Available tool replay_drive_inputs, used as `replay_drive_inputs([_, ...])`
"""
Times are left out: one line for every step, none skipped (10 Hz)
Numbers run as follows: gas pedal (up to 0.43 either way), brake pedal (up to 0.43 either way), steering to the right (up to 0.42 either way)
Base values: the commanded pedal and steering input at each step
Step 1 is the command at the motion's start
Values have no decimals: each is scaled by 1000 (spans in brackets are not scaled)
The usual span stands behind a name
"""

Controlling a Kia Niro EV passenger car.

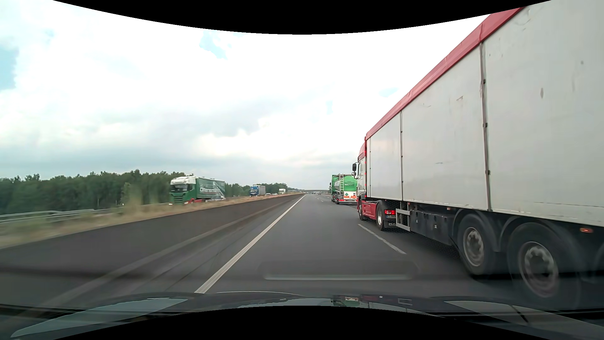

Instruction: Follow the waypoints while adhering to traffic rules and regulations

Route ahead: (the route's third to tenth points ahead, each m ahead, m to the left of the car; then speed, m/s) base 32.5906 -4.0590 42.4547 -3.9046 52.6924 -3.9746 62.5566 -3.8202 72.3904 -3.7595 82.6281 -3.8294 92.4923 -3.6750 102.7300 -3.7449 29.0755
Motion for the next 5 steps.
replay_drive_inputs([240, 0, -3])
replay_drive_inputs([240, 0, -3])
replay_drive_inputs([240, 0, -3])
replay_drive_inputs([240, 0, -3])
replay_drive_inputs([240, 0, -3])
